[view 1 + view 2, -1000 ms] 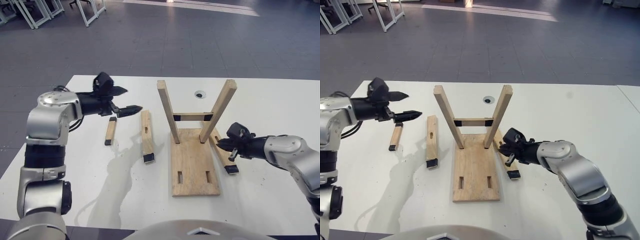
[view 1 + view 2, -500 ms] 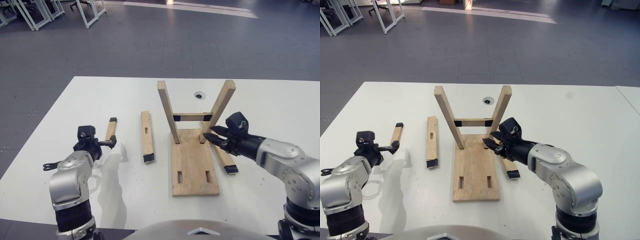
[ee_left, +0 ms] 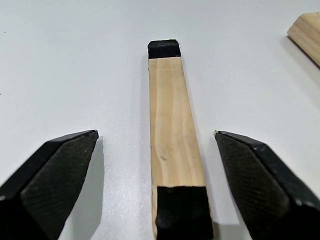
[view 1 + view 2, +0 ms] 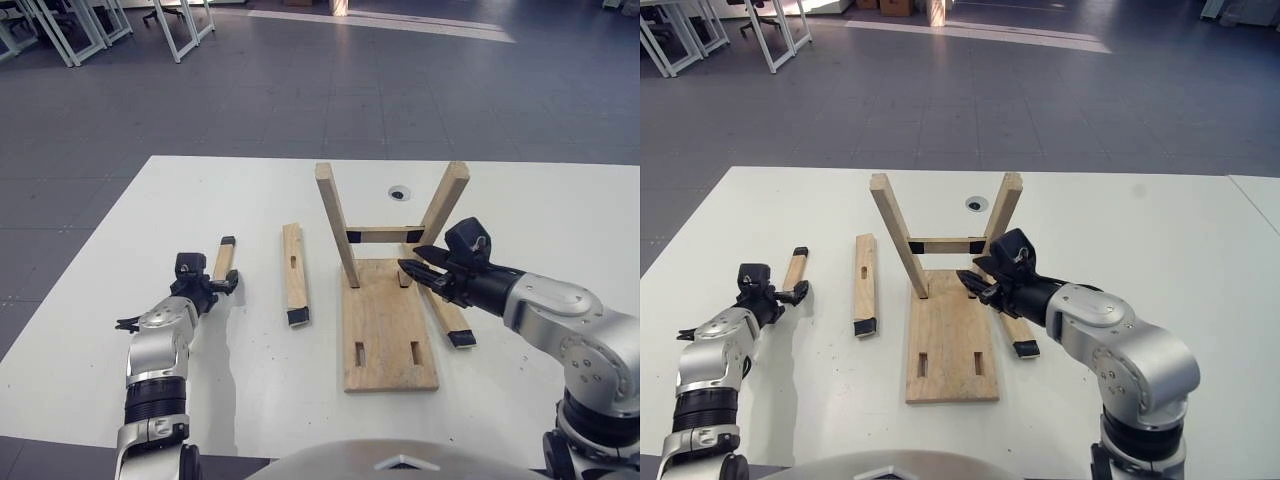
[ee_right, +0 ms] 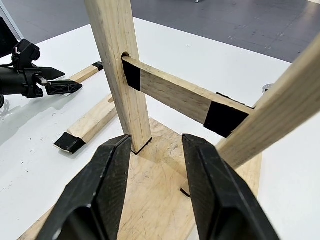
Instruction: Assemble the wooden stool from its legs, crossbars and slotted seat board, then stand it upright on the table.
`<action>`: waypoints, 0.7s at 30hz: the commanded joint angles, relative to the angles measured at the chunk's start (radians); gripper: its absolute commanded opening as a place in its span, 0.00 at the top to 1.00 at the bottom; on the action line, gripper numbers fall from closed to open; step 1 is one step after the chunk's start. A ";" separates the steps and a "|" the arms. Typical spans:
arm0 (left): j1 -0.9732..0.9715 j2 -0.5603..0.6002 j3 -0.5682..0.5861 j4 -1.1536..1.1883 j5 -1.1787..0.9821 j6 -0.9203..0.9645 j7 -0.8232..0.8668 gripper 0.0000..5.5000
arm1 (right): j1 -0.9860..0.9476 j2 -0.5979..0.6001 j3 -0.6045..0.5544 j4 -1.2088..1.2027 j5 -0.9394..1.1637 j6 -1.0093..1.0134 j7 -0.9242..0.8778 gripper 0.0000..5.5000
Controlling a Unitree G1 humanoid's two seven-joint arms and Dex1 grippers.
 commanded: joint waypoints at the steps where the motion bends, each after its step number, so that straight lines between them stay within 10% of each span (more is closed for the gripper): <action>1: 0.093 -0.023 -0.046 0.133 0.017 0.051 0.003 0.29 | -0.036 0.003 -0.011 0.008 0.017 0.018 -0.008 0.66; 21: 0.140 -0.090 -0.006 0.194 -0.058 0.011 0.089 0.76 | -0.114 -0.005 -0.017 0.049 0.038 0.005 -0.024 0.66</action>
